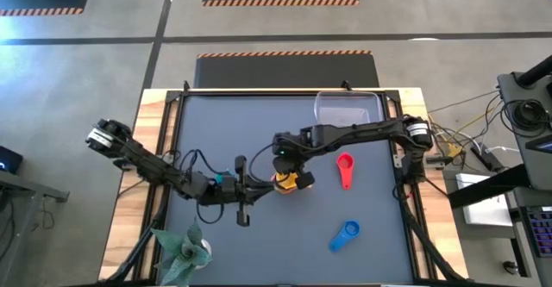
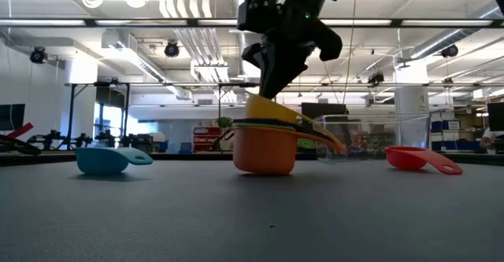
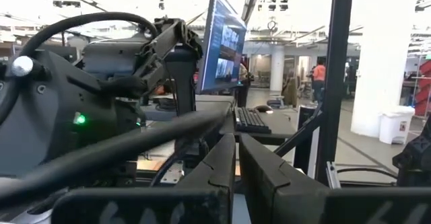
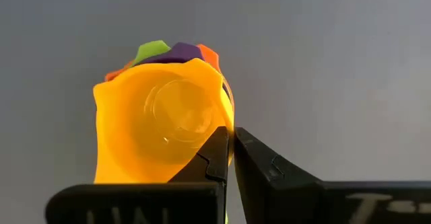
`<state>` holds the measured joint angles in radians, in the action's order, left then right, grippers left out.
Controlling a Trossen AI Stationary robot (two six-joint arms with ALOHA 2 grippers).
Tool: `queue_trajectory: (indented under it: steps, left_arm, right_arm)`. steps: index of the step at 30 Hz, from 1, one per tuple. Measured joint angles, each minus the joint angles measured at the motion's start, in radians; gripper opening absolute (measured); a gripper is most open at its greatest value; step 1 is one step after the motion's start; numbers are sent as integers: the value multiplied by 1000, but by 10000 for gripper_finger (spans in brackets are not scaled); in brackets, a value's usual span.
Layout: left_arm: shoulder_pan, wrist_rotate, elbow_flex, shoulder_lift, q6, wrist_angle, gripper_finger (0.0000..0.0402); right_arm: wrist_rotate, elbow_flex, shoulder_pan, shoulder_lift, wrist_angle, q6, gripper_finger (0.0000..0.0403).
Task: Nest measuring cups in basket
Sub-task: Stack the yellow measuring cup on top of the violet measuring cup, then stack the sky blue measuring cup on top of the yellow measuring cup
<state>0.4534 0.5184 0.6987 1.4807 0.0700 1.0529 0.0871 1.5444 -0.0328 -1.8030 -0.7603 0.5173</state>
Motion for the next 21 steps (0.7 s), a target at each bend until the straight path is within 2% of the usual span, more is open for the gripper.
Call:
queue_trajectory:
  steps: [12, 16, 21]
  left_arm:
    - [0, 4, 0, -3, 17, -6, 3]
    - [0, 4, 0, -3, 18, -6, 3]
    - [0, 4, 0, -3, 18, -11, 3]
  right_arm:
    - [18, 0, -10, 1, 7, -8, 16]
    - [18, 0, -12, 1, 10, -12, 55]
    - [-26, 0, -14, 2, 14, -36, 132]
